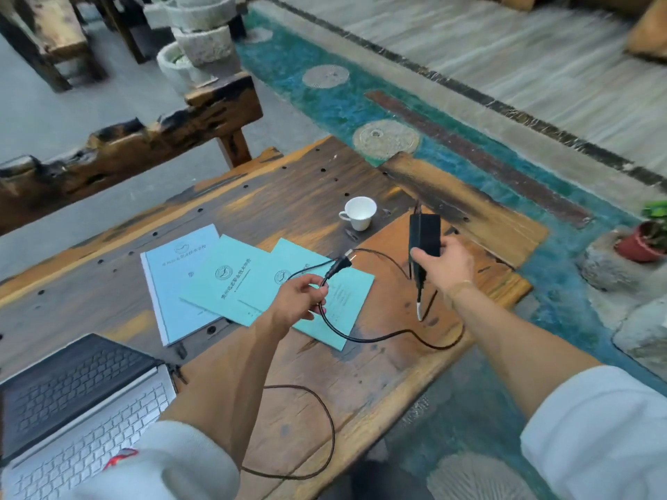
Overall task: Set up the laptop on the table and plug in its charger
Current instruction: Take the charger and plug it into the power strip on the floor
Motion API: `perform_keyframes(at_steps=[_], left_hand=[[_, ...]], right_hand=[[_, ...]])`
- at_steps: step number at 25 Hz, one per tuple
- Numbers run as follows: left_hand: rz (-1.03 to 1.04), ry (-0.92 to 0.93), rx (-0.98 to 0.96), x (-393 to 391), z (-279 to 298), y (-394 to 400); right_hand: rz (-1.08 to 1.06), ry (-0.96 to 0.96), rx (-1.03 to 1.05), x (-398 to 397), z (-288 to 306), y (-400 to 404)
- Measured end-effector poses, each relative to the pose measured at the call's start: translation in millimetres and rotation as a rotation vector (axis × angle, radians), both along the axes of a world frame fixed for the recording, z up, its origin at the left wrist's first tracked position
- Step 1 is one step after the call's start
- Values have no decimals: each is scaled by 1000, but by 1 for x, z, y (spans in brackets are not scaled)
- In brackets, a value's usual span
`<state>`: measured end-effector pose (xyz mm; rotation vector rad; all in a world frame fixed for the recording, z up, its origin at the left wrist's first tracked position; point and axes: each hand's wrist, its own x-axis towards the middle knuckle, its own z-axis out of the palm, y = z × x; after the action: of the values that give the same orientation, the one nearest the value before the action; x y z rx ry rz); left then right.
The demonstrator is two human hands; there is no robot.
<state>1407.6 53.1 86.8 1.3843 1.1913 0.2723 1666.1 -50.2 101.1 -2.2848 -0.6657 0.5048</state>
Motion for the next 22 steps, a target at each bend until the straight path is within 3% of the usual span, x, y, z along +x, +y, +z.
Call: perform_keyframes(at_steps=[4, 11, 15, 22], left_hand=[[-63, -87, 30, -8, 27, -27], [-139, -255, 61, -16, 67, -93], [-274, -325, -23, 7, 79, -153], [-509, -283, -82, 58, 66, -282]], right_hand=[[-207, -61, 135, -3, 42, -68], [-458, -202, 33, -43, 80, -234], [-547, -129, -47, -82, 83, -337], [-686, -13, -210, -149, 54, -488]])
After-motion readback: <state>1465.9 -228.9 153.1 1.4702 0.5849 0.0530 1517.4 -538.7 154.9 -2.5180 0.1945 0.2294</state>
